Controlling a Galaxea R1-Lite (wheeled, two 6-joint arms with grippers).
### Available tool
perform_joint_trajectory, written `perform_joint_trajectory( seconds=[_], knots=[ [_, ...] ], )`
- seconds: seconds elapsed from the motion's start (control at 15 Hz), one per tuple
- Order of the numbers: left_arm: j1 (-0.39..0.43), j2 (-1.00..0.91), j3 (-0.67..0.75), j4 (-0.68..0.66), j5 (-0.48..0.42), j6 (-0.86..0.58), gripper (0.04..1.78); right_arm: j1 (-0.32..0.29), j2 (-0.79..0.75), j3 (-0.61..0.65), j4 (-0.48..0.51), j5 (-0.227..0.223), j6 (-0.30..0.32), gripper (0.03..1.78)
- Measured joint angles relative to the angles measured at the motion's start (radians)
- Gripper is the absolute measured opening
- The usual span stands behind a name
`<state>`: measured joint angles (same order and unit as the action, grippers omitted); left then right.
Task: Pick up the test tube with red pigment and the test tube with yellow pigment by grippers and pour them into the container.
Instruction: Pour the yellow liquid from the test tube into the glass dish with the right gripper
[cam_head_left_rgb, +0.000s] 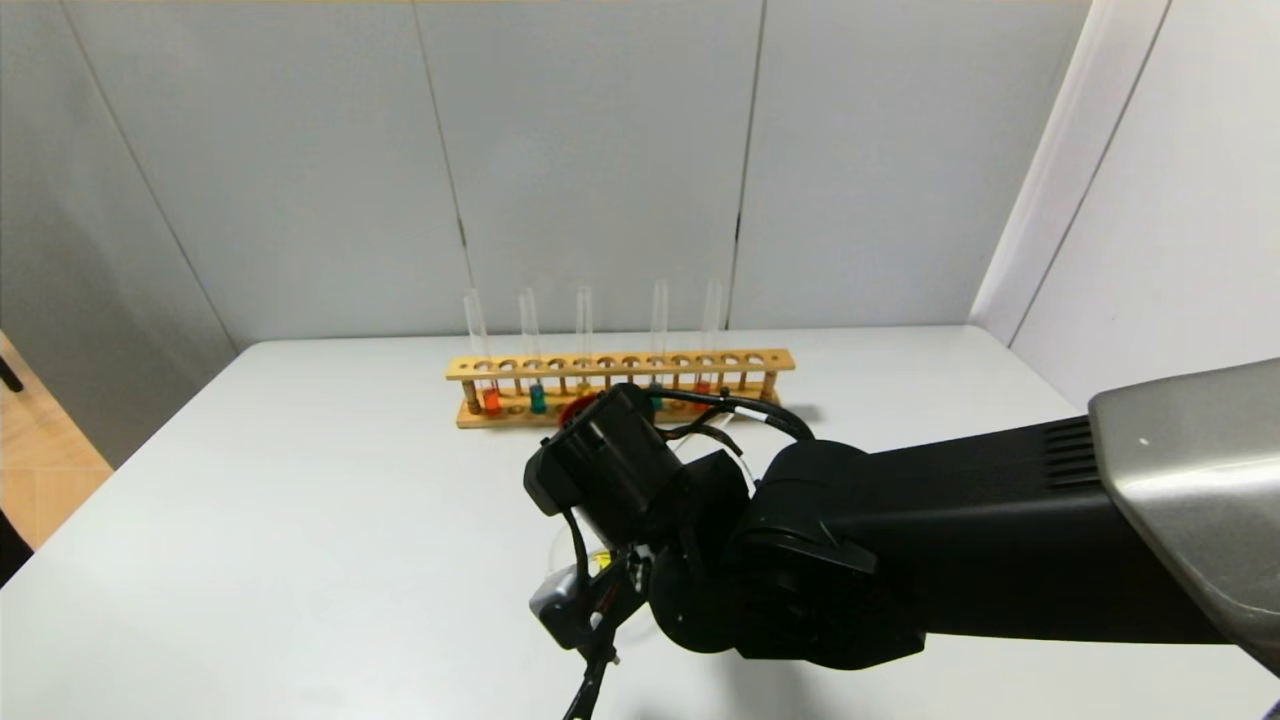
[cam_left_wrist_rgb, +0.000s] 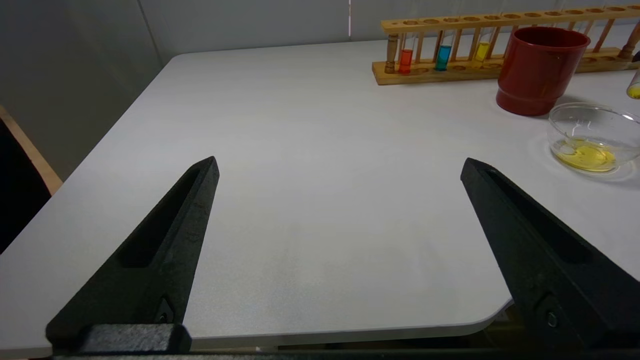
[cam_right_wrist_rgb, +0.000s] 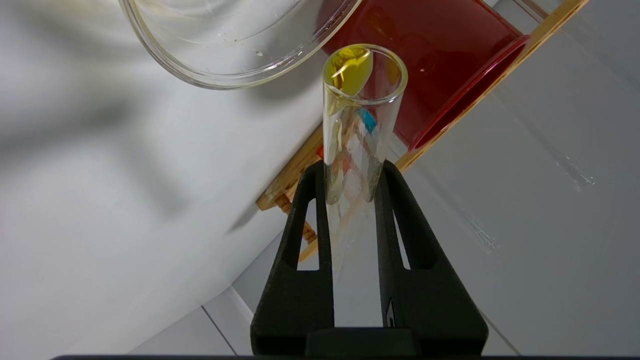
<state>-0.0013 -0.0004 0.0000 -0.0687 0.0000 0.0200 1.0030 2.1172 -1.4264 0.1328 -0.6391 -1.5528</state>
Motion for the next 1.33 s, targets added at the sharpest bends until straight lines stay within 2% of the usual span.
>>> perform_joint_trajectory(
  seconds=[0.2, 0.6, 1.33],
  knots=[
    [0.0, 0.0, 0.0, 0.0, 0.0, 0.0, 1.71, 0.003, -0.002, 0.0, 0.002, -0.011, -0.001, 0.27],
    [0.0, 0.0, 0.0, 0.0, 0.0, 0.0, 1.71, 0.008, -0.003, 0.003, -0.002, -0.013, -0.02, 0.27],
    [0.0, 0.0, 0.0, 0.0, 0.0, 0.0, 1.71, 0.01, 0.004, 0.012, -0.013, -0.013, -0.02, 0.27]
  ],
)
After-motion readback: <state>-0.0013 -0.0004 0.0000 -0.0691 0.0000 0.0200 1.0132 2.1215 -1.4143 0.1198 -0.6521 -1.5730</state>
